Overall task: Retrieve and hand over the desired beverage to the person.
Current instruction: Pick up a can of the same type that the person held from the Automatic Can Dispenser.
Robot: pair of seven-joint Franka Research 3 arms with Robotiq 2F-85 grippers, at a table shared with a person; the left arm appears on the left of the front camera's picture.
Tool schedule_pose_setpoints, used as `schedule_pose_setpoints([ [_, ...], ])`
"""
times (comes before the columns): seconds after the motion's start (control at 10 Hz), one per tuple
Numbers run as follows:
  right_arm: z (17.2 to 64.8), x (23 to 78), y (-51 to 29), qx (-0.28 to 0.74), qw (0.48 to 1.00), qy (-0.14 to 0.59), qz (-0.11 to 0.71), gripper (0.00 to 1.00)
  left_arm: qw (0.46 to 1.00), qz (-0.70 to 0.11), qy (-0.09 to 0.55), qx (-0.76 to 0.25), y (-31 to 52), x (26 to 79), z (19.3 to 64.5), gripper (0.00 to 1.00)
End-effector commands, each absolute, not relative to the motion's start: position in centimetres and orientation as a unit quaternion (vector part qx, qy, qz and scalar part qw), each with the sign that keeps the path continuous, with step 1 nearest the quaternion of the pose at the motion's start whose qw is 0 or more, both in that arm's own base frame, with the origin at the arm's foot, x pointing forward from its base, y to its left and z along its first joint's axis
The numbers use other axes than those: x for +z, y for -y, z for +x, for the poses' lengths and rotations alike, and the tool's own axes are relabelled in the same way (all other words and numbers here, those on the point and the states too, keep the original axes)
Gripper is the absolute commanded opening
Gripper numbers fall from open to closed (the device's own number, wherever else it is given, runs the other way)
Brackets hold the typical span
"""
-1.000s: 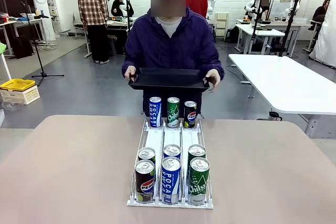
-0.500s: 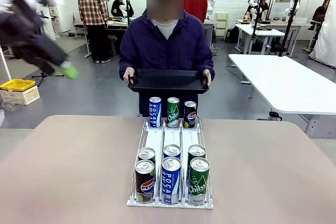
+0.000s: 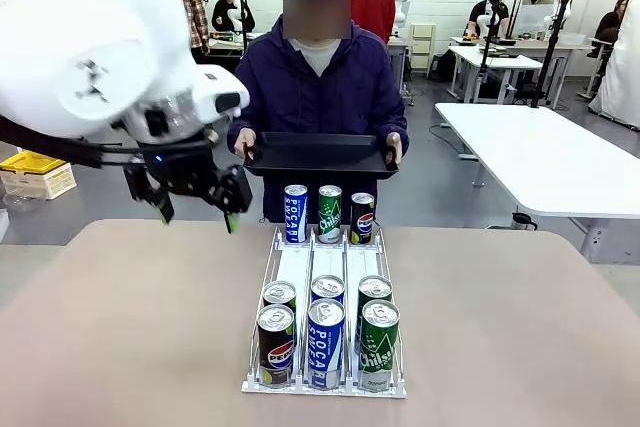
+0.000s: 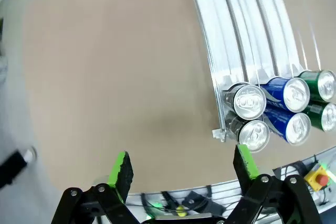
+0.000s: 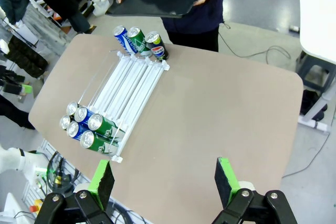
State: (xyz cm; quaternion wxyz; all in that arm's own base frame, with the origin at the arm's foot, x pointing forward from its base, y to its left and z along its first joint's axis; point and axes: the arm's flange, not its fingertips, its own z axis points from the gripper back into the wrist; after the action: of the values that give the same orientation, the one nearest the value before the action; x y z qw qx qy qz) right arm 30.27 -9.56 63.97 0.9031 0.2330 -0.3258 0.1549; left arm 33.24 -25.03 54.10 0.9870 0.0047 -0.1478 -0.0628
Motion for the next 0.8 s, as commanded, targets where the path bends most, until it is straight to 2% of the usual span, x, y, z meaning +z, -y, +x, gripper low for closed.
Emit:
schedule_pose_setpoints([
  [0.0,30.2,63.9,9.6,0.162,0.9,0.326,0.239,1.0,0.992,-0.034,0.121,-0.029,26.7,52.6,34.6,1.0],
  [0.3,30.2,63.9,9.6,0.162,0.9,0.326,0.239,1.0,0.994,-0.07,0.056,-0.06,26.1,50.3,34.7,1.0],
  [0.4,30.2,63.9,9.6,0.162,0.9,0.326,0.239,1.0,0.995,-0.029,0.09,-0.039,26.8,50.3,34.6,1.0],
  [0.7,30.2,63.9,9.6,0.162,0.9,0.326,0.239,1.0,0.995,-0.029,0.09,-0.039,26.8,50.3,34.6,1.0],
])
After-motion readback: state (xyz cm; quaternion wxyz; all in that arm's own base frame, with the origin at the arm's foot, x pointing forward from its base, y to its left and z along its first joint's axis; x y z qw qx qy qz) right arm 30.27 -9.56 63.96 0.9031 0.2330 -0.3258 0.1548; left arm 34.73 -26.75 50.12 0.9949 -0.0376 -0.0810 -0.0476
